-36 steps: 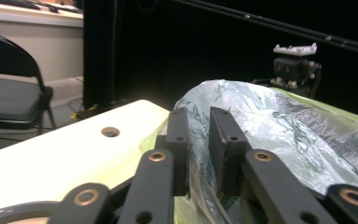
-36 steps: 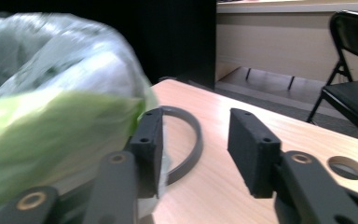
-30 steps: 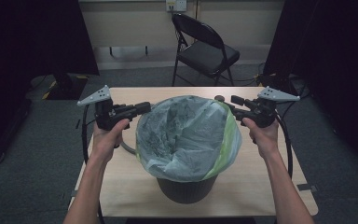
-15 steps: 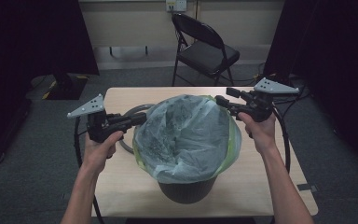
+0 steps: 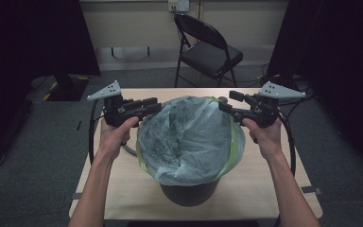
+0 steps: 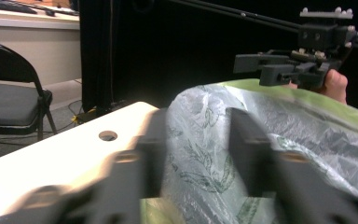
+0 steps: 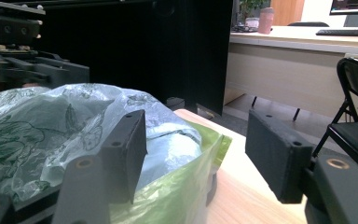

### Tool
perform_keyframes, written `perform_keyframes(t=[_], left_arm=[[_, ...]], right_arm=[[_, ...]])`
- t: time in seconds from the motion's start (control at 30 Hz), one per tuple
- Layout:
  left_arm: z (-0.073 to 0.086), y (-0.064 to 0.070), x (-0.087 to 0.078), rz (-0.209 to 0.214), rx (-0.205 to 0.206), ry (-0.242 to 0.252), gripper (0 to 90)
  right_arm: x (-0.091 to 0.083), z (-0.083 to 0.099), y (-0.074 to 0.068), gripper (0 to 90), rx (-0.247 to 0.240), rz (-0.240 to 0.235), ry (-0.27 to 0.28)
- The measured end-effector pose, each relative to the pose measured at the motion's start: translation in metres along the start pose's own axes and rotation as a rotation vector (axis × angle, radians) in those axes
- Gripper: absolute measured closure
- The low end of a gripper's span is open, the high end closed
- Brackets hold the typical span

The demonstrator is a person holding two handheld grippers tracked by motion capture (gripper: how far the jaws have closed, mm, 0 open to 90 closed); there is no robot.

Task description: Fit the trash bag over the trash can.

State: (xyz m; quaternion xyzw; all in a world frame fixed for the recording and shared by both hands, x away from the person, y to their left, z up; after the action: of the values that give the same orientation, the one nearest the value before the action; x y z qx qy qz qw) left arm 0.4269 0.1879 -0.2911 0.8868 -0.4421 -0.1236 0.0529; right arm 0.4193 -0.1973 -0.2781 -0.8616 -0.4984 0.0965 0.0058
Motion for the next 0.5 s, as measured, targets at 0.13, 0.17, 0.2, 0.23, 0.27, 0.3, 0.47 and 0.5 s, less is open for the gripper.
perform_keyframes(t=[0.13, 0.17, 0.2, 0.23, 0.27, 0.3, 0.47, 0.5], left_arm=[[0.005, -0.004, -0.004, -0.029, 0.0, -0.012, 89.3], [0.006, -0.004, -0.006, -0.02, -0.007, -0.004, 90.0], [0.007, -0.004, -0.007, -0.012, -0.009, -0.001, 90.0], [0.007, -0.003, -0.008, -0.01, -0.002, 0.0, 90.0], [0.008, -0.003, -0.01, -0.005, 0.001, 0.0, 90.0], [0.008, -0.002, -0.011, -0.004, 0.008, -0.002, 90.0], [0.004, -0.003, -0.013, -0.02, 0.008, 0.001, 75.1], [0.002, -0.004, -0.011, -0.017, 0.001, 0.007, 67.4]], right_arm=[[0.001, 0.0, -0.002, 37.6, -0.007, -0.005, -0.006], [0.001, 0.0, -0.002, 37.5, -0.009, -0.007, -0.006], [0.001, 0.0, -0.003, 37.5, -0.01, -0.008, -0.007], [0.001, 0.0, -0.003, 37.4, -0.01, -0.007, -0.009], [0.001, 0.0, -0.003, 37.3, -0.01, -0.006, -0.011], [0.001, 0.0, -0.003, 37.3, -0.01, -0.005, -0.014], [-0.003, 0.003, -0.004, 36.9, -0.008, 0.003, -0.023], [-0.003, 0.003, -0.003, 36.9, -0.007, 0.006, -0.022]])
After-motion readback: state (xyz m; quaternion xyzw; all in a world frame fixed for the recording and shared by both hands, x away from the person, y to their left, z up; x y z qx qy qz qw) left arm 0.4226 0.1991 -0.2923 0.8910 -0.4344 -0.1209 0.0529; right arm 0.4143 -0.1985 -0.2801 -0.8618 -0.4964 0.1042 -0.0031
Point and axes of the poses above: each handheld gripper's, and its own axes: x roughly forward along the jaws, z roughly out of its underside, y roughly to its right, the point moved 1 cm from there along x, roughly forward along the jaws, and after that the axes turned 10 degrees about -z, right-handed, at the moved point
